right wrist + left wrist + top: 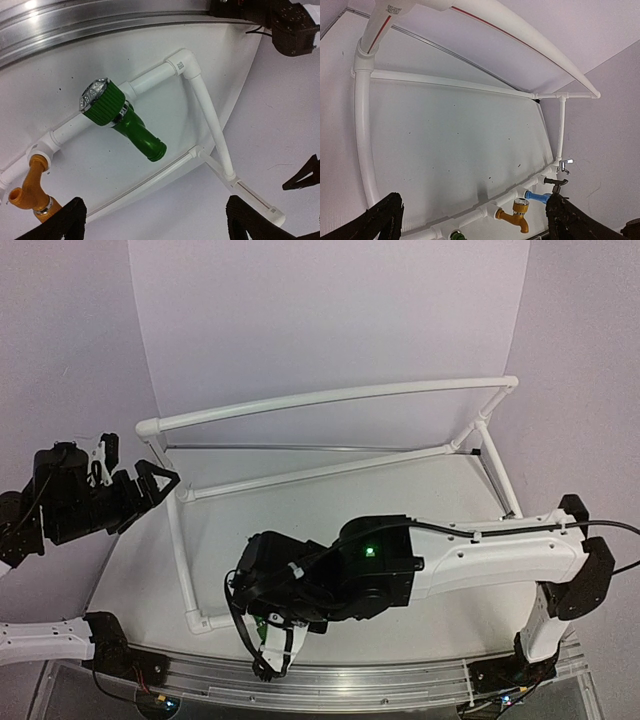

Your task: Install the water faucets

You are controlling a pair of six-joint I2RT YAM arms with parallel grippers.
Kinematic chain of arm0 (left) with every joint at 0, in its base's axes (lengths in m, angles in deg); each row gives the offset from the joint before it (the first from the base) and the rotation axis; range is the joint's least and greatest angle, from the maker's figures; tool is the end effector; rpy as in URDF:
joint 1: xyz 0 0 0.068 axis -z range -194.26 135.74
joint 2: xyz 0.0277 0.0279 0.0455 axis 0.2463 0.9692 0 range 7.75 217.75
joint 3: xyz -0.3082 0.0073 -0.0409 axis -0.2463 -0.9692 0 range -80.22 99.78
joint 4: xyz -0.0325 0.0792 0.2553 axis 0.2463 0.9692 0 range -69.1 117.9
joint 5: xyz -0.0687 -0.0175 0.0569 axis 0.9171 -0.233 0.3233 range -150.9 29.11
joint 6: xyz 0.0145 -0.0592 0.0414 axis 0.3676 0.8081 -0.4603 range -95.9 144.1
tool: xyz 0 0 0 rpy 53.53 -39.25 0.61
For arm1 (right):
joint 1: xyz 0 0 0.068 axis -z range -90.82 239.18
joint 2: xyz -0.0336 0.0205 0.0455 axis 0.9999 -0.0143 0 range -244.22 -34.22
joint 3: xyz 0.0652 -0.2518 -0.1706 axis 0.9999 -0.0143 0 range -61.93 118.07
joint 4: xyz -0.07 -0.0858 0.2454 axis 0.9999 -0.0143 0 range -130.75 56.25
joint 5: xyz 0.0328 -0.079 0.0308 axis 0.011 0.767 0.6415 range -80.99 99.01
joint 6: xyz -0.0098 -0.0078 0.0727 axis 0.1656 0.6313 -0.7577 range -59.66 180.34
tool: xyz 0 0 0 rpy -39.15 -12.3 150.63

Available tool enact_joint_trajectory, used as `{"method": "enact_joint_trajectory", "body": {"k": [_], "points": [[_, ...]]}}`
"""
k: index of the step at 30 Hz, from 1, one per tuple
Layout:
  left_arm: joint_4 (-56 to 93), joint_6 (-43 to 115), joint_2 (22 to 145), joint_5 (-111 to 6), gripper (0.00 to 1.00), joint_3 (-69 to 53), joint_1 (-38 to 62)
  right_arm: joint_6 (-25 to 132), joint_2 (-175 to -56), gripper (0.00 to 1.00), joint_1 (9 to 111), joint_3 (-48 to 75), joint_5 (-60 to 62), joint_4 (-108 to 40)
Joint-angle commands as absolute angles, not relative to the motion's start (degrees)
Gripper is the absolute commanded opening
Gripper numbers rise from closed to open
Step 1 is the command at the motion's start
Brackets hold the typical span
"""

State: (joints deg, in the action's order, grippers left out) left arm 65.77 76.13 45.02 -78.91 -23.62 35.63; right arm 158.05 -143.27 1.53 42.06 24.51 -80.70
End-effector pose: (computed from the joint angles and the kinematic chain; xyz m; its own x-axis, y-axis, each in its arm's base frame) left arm 0.0901 -0.0776 0.3805 -0.6026 -0.4483 -0.6602 0.1179 0.7682 -0.6292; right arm 0.0353 0.4576 0.3325 0.9517 -0.0965 0.2914 0.0963 -0.8077 -0.5817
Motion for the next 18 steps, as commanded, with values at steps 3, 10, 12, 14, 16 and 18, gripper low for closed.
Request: {"method": "enact_joint_trajectory", "body": {"k": [3,10,12,14,16,18], "points": [[63.02,75.32,43.85,-77.75,1.00,-22.65,35.58,170.89,-147.06,0.88,0.76,41.38,28.54,-77.06],[62.91,75.25,43.21,-77.51,1.00,-22.60,35.58,175.93,-149.81,0.82,0.40,40.25,30.22,-74.42],[62.93,75.37,42.83,-77.59,1.00,-22.75,35.60,176.49,-150.39,0.82,0.41,39.87,30.25,-73.54],[62.86,75.51,42.39,-77.59,1.00,-22.95,35.58,176.84,-151.08,0.81,0.35,39.61,30.23,-72.73],[62.83,75.56,42.10,-77.68,1.00,-23.09,35.58,176.80,-152.01,0.80,0.32,39.68,30.47,-72.35],[62.90,75.53,41.96,-77.67,1.00,-22.92,35.58,176.47,-152.75,0.78,0.32,39.81,30.58,-72.26]]}}
